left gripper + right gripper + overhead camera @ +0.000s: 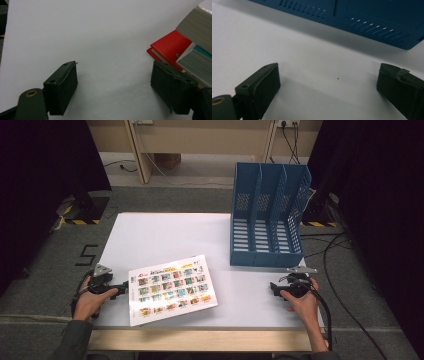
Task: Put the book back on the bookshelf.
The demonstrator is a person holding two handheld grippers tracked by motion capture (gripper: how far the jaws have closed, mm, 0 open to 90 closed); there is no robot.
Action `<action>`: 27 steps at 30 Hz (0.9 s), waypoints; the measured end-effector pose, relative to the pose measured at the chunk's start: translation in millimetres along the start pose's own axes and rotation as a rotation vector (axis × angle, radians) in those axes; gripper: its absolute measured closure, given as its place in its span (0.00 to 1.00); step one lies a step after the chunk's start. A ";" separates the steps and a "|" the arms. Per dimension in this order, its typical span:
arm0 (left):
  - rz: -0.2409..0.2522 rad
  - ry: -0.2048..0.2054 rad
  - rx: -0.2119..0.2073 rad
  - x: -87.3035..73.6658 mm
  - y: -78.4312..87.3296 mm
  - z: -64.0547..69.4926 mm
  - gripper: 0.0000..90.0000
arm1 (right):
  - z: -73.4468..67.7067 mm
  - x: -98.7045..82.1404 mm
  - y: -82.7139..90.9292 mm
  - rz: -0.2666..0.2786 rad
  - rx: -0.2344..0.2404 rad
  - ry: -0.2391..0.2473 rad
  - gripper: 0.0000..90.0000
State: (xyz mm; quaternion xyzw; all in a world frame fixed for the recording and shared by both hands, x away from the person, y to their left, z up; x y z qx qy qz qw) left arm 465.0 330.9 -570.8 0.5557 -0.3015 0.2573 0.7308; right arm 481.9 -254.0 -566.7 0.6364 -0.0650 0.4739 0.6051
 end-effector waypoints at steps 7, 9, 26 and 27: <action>0.001 0.003 -0.006 0.1 0.5 0.3 0.22 | 0.0 4.9 9.0 0.034 0.009 -0.021 0.25; -0.002 0.044 -0.022 0.7 3.1 0.3 0.22 | -1.8 8.9 12.3 0.058 0.011 -0.045 0.21; 0.020 0.057 -0.030 11.0 44.8 4.1 0.20 | -69.0 55.0 40.4 0.248 0.260 -0.034 0.23; 0.016 0.048 -0.034 11.1 46.5 6.4 0.20 | -72.5 56.8 41.3 0.249 0.262 -0.026 0.23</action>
Point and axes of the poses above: each handheld gripper's, and its own axes: y roughly backward along the jaws, x roughly out of its top, z roughly to its right, the point moved 10 cm from there along -y, roughly forward along the jaws, and after that the axes turned 14 degrees about y, right-handed, at the moved point
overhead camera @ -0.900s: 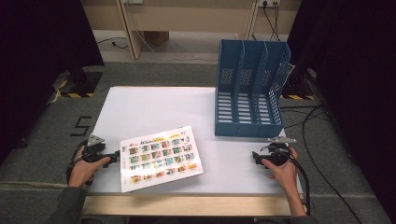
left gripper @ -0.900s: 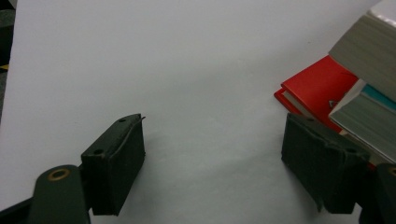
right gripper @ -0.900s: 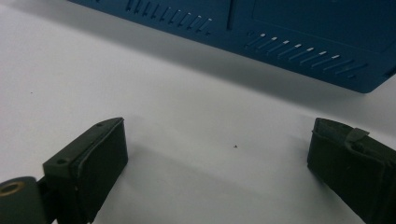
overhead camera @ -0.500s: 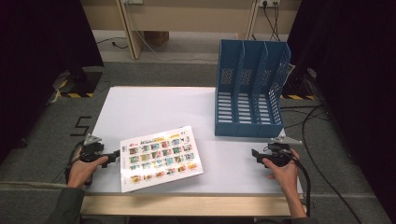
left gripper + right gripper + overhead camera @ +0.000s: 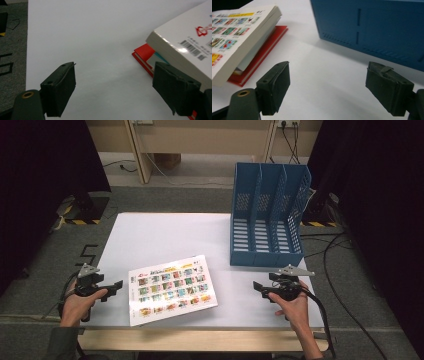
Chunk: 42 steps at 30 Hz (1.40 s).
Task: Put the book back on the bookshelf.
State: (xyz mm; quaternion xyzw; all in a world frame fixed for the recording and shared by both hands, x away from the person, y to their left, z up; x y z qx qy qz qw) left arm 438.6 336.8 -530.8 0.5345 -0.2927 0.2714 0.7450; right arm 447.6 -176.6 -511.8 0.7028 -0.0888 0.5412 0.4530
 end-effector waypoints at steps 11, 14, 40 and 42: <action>-0.034 -0.047 -0.038 -2.6 5.6 16.6 0.20 | -36.8 15.6 -13.2 -0.007 0.072 0.065 0.25; -0.053 -0.050 -0.088 -4.3 6.7 27.0 0.20 | -45.7 19.4 -18.0 -0.024 0.086 0.101 0.25; -0.082 -0.175 -0.153 -6.5 11.4 70.7 0.36 | -89.8 33.2 -52.7 -0.017 0.291 0.009 0.25; -0.082 -0.174 -0.150 -6.5 11.0 71.9 0.36 | -90.3 31.3 -54.8 -0.034 0.290 0.016 0.23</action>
Point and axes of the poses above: each handheld gripper's, and its own axes: y roughly backward along the jaws, x roughly out of its top, z roughly to its right, the point moved 10 cm from there along -y, roughly forward along the jaws, and after that the axes turned 14 degrees about y, right-handed, at the moved point
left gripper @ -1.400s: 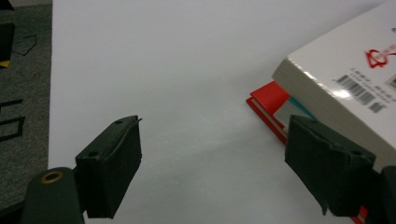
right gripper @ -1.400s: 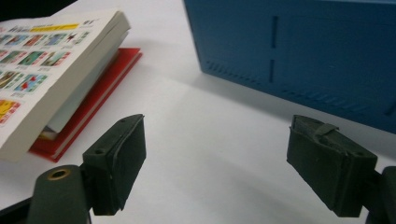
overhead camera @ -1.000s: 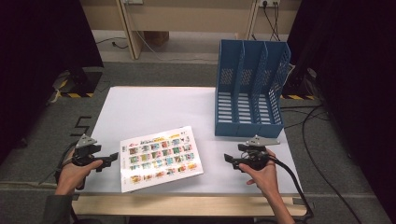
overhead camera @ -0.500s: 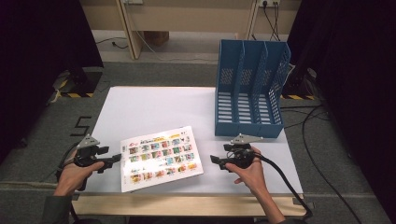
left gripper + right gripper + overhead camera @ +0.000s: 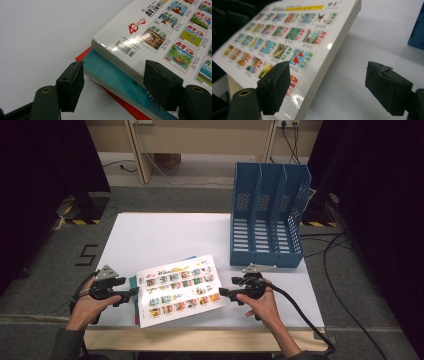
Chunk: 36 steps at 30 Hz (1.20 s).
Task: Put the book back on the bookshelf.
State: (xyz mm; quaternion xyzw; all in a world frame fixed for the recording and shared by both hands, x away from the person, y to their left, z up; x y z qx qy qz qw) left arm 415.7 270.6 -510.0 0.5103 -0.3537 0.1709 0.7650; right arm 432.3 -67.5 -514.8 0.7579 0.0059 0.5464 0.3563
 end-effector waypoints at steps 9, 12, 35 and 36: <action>0.002 0.005 -0.021 -0.8 -2.8 5.1 0.36 | -9.9 3.6 -20.1 -0.053 0.030 0.026 0.23; -0.005 -0.004 -0.041 -1.5 -5.0 11.0 0.36 | -11.0 2.8 -26.4 -0.048 0.070 -0.015 0.23; 0.004 0.027 -0.081 -4.1 -12.4 19.5 0.30 | -8.6 6.2 -31.8 -0.110 0.135 -0.101 0.28; 0.002 0.026 -0.076 -4.0 -12.6 18.6 0.29 | -8.3 6.5 -31.4 -0.109 0.137 -0.101 0.29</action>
Point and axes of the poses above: each handheld gripper's, and its own axes: y roughly backward along the jaws, x roughly out of its top, z roughly to its right, the point moved 10 cm from there along -y, roughly forward along the jaws, and after that the axes turned 14 degrees about y, right-handed, at the moved point
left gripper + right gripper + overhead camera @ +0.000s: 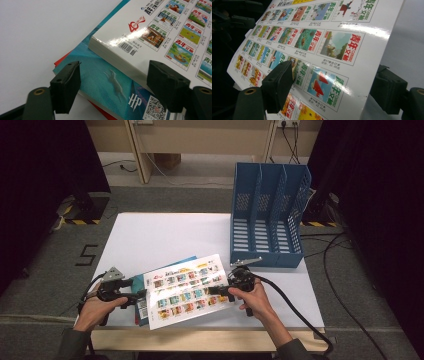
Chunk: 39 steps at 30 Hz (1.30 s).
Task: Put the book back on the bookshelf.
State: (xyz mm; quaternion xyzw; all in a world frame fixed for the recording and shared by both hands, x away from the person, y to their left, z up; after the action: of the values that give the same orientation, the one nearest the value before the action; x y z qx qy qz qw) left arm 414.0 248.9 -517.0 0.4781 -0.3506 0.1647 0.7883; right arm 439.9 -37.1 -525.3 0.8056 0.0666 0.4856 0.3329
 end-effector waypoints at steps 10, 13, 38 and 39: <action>0.009 -0.003 0.026 0.5 -1.0 -2.3 0.22 | -1.1 14.3 16.5 0.124 0.063 -0.041 0.45; 0.013 -0.008 0.036 1.0 -1.5 -2.1 0.20 | -2.6 19.5 21.8 0.146 0.094 -0.062 0.51; 0.067 -0.037 0.034 5.4 -9.5 4.1 0.18 | -25.6 79.7 49.2 0.097 0.133 -0.048 0.64; 0.067 -0.037 0.034 5.4 -9.5 4.1 0.18 | -25.6 79.7 49.2 0.097 0.133 -0.048 0.64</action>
State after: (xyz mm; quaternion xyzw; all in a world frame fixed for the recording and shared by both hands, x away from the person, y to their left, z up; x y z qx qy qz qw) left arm 421.8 240.3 -518.0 0.4824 -0.3783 0.1880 0.7674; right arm 449.5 -28.6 -429.1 0.8395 0.0517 0.4762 0.2564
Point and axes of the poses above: each handheld gripper's, and its own axes: y roughly backward along the jaws, x roughly out of its top, z roughly to its right, the point moved 10 cm from there along -y, roughly forward along the jaws, and after that the axes turned 14 degrees about y, right-handed, at the moved point
